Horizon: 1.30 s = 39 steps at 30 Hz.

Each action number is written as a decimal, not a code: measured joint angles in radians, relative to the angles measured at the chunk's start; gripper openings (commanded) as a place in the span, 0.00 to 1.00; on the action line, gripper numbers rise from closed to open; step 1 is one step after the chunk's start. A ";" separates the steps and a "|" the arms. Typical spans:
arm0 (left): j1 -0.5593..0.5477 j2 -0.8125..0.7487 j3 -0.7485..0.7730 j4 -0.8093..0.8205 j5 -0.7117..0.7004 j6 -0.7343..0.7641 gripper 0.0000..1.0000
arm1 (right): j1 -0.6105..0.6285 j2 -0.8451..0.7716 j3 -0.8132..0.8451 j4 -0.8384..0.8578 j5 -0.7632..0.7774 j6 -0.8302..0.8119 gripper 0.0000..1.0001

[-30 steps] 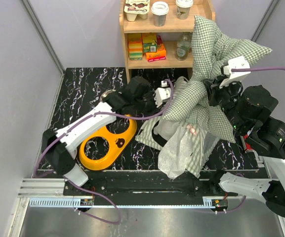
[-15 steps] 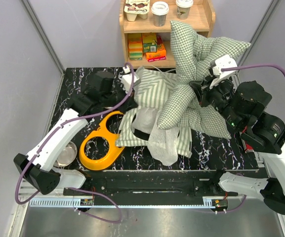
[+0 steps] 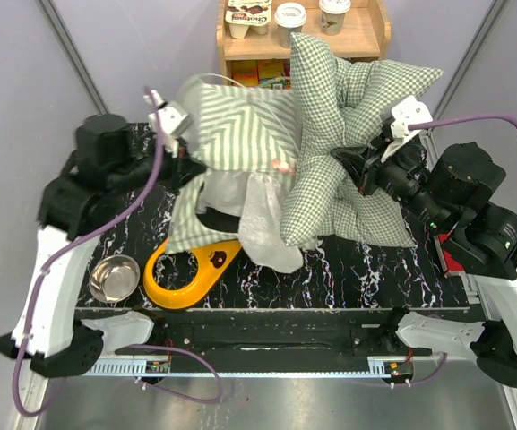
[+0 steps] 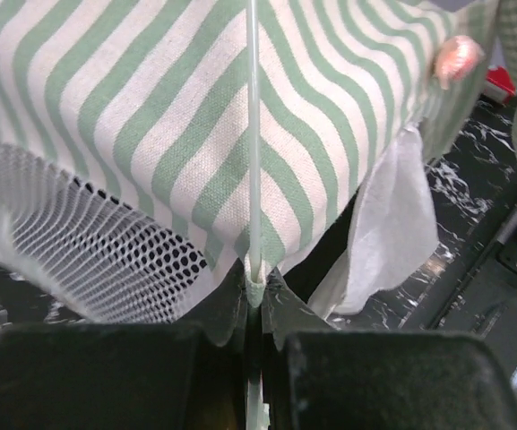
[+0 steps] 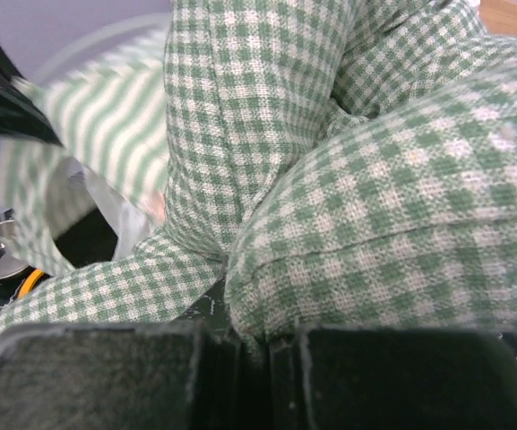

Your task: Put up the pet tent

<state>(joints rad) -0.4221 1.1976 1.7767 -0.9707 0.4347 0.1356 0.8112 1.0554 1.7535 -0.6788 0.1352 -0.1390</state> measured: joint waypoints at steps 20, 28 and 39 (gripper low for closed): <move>0.322 -0.188 -0.217 0.066 -0.422 0.039 0.00 | -0.001 0.174 0.070 -0.014 -0.445 -0.012 0.00; 0.399 -0.275 -0.382 0.134 -0.410 -0.008 0.00 | 0.014 0.311 -0.021 0.049 -0.784 0.052 0.00; 0.414 -0.280 -0.496 0.153 -0.215 -0.066 0.00 | 0.244 0.474 -0.164 0.061 -0.837 0.081 0.00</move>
<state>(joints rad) -0.0082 0.9180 1.2808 -0.8177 0.2195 0.0700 1.0554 1.5291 1.5894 -0.6178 -0.7017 -0.0578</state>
